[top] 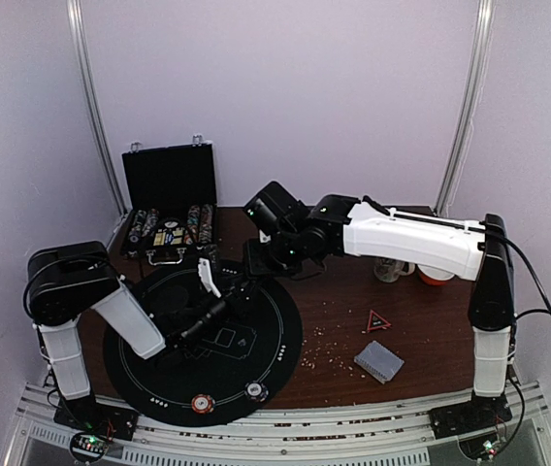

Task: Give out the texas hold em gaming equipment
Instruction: Pass from the right arm to the left, then pass from the left arm to the right

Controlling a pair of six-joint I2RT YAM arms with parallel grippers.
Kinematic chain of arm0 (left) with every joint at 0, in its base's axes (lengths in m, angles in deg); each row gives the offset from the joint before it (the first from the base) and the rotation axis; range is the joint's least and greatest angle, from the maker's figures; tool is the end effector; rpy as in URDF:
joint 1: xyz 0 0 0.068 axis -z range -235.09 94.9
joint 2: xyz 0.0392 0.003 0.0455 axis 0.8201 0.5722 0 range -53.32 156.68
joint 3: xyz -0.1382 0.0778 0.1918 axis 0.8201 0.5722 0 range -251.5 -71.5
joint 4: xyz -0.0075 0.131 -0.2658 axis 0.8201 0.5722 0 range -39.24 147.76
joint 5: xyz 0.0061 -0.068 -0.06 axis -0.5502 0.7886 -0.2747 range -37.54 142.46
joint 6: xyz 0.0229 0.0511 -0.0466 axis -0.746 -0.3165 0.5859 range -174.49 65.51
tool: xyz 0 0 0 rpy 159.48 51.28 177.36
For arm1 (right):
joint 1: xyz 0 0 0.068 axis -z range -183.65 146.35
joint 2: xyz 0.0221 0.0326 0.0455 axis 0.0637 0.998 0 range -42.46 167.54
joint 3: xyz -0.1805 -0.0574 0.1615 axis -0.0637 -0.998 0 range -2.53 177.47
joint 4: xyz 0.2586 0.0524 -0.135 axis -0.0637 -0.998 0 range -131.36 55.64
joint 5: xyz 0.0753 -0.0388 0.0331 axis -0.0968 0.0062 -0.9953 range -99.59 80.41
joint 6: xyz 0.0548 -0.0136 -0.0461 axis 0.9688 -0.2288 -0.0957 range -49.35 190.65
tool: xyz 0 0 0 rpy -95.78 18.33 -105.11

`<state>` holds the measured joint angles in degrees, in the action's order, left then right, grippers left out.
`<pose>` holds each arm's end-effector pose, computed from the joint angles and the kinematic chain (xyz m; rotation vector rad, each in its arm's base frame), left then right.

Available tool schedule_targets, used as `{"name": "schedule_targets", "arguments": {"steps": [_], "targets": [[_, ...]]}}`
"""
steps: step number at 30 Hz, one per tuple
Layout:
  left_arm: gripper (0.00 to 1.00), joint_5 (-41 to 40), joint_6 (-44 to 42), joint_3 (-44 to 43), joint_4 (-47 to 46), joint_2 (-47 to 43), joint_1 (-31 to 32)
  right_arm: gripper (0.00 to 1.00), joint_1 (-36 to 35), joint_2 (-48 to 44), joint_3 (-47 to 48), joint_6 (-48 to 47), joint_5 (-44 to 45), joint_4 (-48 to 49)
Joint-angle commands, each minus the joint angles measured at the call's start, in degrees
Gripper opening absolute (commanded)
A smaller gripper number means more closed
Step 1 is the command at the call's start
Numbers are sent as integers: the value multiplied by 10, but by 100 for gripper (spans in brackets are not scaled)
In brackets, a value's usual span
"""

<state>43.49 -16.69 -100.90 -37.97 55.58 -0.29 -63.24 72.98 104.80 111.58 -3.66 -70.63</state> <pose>0.2036 -0.2724 0.0949 0.0861 1.5257 -1.2110 0.2617 0.4335 0.2552 -0.3463 2.4391 0.7148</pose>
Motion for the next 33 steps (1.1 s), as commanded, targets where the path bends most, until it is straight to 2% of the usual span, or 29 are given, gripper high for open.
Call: {"name": "schedule_targets", "arguments": {"steps": [1, 4, 7, 9, 11, 13, 15, 17, 18, 20, 26, 30, 33], "targets": [[0, -1, -22, 8, -171, -19, -9, 21, -9, -17, -5, -13, -17, -3], [0, 20, -52, 18, -171, -38, -9, 24, -9, -32, -11, -45, -28, 4], [0, 25, -64, 39, -171, -63, -9, 51, -4, -61, -14, -99, -35, 4], [0, 31, -76, 59, -163, -90, -10, 63, 4, -93, -23, -143, -46, 2], [0, 59, -95, 72, -117, -133, -10, 71, 15, -132, -45, -193, -84, 11], [0, 84, -117, 68, -11, -199, -10, 74, 23, -174, -78, -249, -142, 33], [0, 130, -155, 29, 206, -282, -9, 74, 25, -220, -128, -309, -217, 60], [0, 164, -204, -40, 391, -335, -10, 73, 27, -244, -148, -350, -250, 75], [0, 181, -231, -61, 463, -356, -10, 73, 27, -252, -150, -363, -265, 76], [0, 206, -269, -81, 544, -394, -11, 71, 29, -263, -149, -386, -292, 85], [0, 307, -289, -114, 643, -441, -13, 64, 29, -259, -147, -397, -386, 151], [0, 352, -284, -133, 666, -437, -13, 39, 29, -245, -126, -395, -407, 151], [0, 357, -287, -130, 664, -439, -14, 30, 29, -254, -137, -398, -410, 162]]}}
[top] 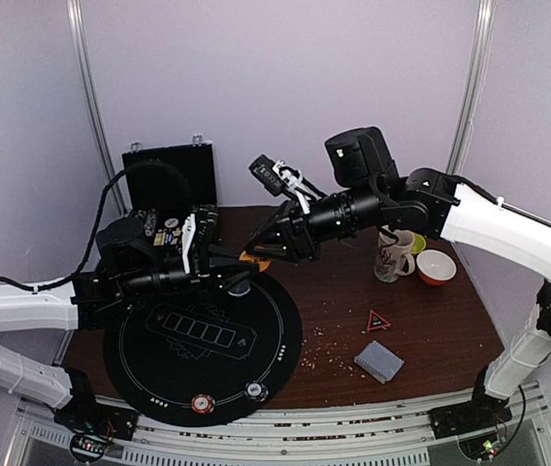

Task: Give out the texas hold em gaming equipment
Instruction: Pass from the left arm to the right

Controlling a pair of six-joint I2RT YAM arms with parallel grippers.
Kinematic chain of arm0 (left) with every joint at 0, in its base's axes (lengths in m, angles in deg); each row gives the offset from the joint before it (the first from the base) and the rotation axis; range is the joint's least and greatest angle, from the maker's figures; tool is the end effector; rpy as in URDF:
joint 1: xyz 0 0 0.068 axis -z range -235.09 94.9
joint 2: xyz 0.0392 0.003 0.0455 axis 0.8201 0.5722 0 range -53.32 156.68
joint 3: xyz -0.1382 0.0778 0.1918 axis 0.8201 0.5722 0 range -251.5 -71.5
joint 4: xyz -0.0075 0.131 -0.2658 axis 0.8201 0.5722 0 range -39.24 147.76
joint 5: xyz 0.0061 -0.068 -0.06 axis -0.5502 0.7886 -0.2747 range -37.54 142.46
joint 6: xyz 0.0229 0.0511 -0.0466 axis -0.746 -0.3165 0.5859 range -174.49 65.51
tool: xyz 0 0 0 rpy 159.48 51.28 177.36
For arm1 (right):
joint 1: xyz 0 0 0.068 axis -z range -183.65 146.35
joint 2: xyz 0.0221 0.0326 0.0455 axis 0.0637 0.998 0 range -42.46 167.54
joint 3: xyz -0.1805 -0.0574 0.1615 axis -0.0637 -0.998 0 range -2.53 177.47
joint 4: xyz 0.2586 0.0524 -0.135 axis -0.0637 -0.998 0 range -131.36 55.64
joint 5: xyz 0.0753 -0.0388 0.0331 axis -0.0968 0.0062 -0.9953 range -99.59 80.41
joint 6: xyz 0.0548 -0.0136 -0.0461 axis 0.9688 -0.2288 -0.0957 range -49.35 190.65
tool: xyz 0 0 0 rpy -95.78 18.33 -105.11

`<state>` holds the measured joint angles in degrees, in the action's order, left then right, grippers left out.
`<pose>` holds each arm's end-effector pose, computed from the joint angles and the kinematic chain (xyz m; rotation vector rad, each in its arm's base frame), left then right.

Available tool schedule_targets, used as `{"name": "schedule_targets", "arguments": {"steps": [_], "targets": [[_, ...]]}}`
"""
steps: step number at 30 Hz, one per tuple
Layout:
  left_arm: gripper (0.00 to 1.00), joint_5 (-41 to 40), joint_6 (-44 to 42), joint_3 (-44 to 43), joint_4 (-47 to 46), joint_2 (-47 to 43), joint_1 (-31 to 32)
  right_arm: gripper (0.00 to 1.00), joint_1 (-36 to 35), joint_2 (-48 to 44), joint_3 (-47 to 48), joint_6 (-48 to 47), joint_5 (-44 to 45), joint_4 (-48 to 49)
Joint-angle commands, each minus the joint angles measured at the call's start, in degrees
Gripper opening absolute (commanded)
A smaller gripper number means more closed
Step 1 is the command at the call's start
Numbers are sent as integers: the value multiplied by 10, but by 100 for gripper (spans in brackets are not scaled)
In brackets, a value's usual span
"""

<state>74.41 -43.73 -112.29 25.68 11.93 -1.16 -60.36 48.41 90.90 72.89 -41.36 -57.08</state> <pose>0.1768 -0.2813 0.2700 0.9115 1.4210 -1.1675 0.2041 0.3690 0.3819 -1.2840 1.6159 1.1968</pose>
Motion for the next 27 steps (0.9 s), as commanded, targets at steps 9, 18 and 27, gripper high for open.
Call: {"name": "schedule_targets", "arguments": {"steps": [9, 18, 27], "targets": [[0, 43, -24, -17, 33, -14, -5, 43, 1, -43, -35, -28, -24, -13], [0, 49, -22, -19, 26, -21, -8, 39, 1, -42, -61, -18, -21, -17], [0, 59, -24, -18, 16, -23, -9, 0, 2, -39, -63, -12, -24, -7]]}}
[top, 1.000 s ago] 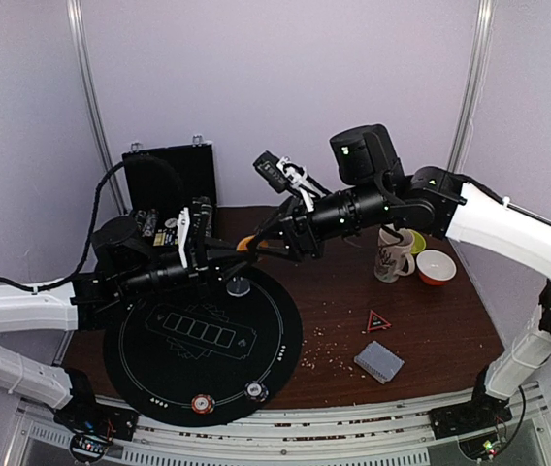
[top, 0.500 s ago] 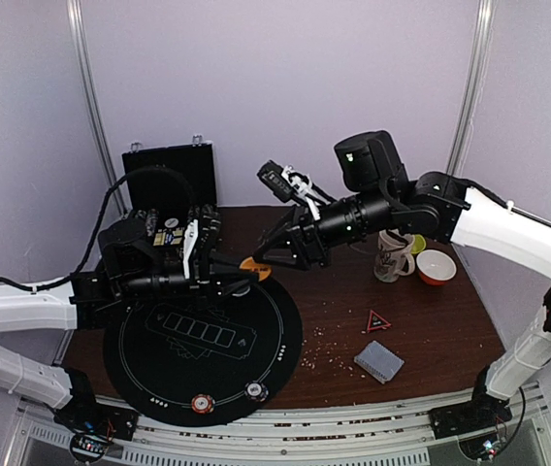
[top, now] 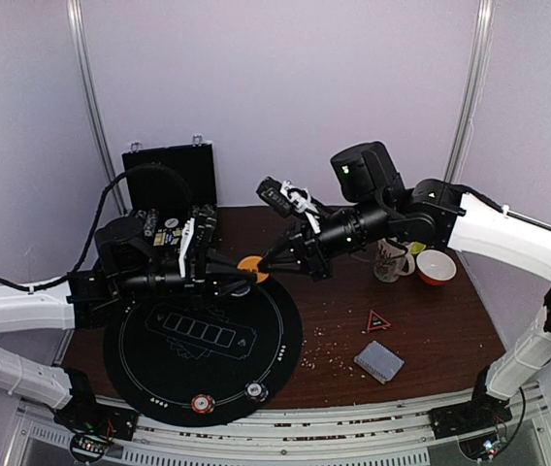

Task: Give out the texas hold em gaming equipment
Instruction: Pass from the left arm to the right, then place the big blind button on the poker table mat.

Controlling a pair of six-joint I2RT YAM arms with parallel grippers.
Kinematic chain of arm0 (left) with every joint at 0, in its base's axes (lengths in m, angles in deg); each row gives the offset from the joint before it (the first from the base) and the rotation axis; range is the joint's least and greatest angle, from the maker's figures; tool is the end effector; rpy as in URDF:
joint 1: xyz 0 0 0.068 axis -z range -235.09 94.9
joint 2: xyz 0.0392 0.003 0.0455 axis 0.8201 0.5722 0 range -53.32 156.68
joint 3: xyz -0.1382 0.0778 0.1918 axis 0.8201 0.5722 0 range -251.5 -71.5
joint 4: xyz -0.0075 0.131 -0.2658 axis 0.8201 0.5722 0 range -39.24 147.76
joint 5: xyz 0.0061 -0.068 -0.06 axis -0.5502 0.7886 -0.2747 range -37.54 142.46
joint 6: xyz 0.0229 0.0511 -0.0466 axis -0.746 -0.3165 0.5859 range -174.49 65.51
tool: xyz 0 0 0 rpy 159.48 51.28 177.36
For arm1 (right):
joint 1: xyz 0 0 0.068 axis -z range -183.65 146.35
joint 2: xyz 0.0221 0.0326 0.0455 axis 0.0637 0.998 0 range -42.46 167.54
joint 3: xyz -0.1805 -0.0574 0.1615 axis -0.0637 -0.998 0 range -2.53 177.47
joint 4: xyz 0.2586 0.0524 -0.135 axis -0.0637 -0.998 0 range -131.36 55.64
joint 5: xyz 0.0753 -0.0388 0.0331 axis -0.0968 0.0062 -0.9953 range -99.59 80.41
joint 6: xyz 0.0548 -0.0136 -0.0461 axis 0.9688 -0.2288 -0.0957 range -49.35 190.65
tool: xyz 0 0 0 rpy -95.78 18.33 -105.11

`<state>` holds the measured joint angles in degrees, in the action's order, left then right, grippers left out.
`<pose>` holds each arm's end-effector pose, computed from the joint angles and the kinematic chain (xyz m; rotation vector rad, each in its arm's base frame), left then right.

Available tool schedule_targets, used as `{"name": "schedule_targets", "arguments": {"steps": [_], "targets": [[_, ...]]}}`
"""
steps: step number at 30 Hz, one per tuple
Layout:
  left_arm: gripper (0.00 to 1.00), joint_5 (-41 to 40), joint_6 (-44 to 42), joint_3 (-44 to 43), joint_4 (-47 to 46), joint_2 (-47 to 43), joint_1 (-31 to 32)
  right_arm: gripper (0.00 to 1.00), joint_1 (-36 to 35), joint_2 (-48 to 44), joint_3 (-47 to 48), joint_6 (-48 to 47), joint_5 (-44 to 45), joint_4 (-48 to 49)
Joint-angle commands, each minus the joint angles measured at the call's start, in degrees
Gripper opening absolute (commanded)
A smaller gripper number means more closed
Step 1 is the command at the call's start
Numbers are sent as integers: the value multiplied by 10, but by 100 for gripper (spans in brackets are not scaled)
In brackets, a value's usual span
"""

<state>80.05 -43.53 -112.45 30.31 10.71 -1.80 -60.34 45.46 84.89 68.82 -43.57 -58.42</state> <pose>0.1721 -0.2779 0.2674 0.9950 1.4550 -1.2286 0.1951 0.3586 0.3584 -1.3784 1.6217 1.1844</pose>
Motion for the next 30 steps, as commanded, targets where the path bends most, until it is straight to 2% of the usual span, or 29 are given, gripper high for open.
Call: {"name": "schedule_targets", "arguments": {"steps": [1, 6, 8, 9, 13, 16, 21, 27, 29, 30], "targets": [[0, 4, -27, -19, -32, -9, -3, 0, 1, -10, -3, 28, -4, 8], [0, 1, -26, -12, -61, -17, -4, 0, 4, -22, -17, 26, -20, 28], [18, 2, -23, 1, -85, -24, -4, 0, 9, -30, -26, 31, -28, 41], [23, 3, -23, 5, -94, -29, -4, 0, 13, -34, -31, 35, -35, 51], [30, -7, -29, 17, -108, -46, -5, 0, 25, -47, -41, 45, -58, 76], [41, -12, -33, 29, -101, -65, -13, 0, 38, -59, -52, 55, -73, 95], [37, 8, -22, 39, -92, -74, -44, 0, 41, -54, -53, 70, -90, 108], [40, 52, -13, 13, -80, -22, -44, 0, 40, -41, -55, 103, -114, 153], [35, 56, -13, 13, -88, -19, -44, 0, 40, -35, -54, 108, -118, 156], [29, 56, -14, 12, -89, -19, -44, 0, 40, -34, -54, 109, -118, 157]]}}
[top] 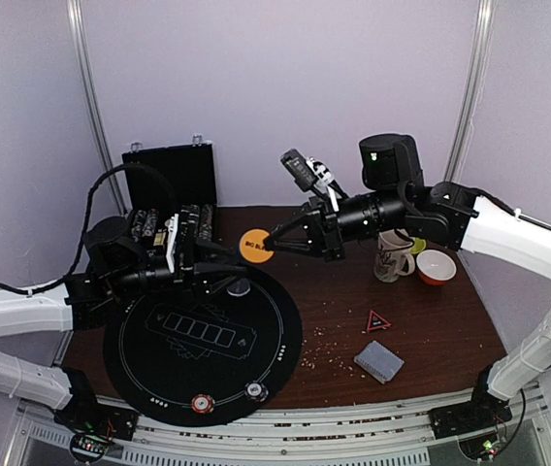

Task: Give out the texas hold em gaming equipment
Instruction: Place the big blind button on the poker table mat.

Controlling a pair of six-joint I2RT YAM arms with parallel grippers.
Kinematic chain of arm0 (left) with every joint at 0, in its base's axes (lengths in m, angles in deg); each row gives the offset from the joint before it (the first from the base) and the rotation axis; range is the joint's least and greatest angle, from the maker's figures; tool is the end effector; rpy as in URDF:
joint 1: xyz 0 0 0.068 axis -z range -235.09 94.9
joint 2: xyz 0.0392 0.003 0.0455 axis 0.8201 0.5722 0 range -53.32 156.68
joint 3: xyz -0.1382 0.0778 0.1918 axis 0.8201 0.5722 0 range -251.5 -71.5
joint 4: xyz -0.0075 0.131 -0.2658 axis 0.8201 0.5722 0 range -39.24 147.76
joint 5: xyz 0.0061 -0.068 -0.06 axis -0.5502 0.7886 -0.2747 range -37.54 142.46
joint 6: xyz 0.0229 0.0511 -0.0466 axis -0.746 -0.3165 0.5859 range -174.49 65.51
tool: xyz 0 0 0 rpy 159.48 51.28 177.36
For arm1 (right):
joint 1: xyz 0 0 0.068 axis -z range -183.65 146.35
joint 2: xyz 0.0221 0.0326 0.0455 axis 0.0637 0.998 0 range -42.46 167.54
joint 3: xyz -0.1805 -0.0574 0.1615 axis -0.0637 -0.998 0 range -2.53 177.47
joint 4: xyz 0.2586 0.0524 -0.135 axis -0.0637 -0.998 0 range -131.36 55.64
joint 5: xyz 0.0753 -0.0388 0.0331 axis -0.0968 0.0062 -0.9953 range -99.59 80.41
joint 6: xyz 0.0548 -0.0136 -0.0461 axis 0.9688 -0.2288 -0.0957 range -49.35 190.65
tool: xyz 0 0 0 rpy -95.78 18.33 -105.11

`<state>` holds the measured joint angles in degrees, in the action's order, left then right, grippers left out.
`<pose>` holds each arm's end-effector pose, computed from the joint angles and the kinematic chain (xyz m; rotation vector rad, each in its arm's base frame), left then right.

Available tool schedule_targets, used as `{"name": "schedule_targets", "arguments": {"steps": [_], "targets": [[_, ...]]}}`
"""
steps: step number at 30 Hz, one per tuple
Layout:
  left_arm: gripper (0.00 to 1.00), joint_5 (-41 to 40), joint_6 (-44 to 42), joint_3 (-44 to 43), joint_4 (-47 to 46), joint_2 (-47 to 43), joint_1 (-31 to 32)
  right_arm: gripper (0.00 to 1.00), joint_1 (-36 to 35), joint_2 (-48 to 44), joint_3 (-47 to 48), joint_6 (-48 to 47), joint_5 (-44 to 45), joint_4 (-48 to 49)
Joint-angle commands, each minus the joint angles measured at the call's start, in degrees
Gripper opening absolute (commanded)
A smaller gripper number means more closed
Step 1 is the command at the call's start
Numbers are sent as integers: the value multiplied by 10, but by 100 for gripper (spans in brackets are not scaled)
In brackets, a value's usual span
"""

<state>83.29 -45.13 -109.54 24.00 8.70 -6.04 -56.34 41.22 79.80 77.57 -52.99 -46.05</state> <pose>0.1834 -0.2588 0.2711 0.9753 1.3429 -1.2004 0.2045 0.3370 0.3779 -1.2768 1.4983 1.3896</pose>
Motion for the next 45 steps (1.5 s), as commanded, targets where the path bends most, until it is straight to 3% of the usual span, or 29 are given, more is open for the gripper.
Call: {"name": "schedule_targets", "arguments": {"steps": [1, 3, 9, 16, 24, 28, 40, 43, 45], "targets": [[26, 25, 2, -18, -26, 1, -2, 0, 0, 10, -4, 23, -24, 33], [25, 26, 1, -17, -27, 0, -2, 0, 0, 13, -4, 24, -24, 33], [34, 29, -8, -19, -30, -2, -2, 0, 0, 20, 0, 27, -24, 35], [16, 32, -9, -24, -35, -1, -2, 0, 0, 25, 3, 28, -24, 32], [14, 31, -9, -22, -38, -3, -2, 0, -1, 27, 5, 27, -18, 25], [0, 34, -8, -20, -45, -2, -2, 0, -2, 33, 6, 27, -22, 23], [0, -13, 36, 36, -47, -25, -11, 0, 4, 43, -48, 35, 1, 74], [23, -35, 24, 53, -2, -39, -39, 0, 20, 48, -76, 80, 21, 118], [41, -93, -34, 48, 70, -46, -39, 0, 32, 61, -94, 128, 51, 139]]}}
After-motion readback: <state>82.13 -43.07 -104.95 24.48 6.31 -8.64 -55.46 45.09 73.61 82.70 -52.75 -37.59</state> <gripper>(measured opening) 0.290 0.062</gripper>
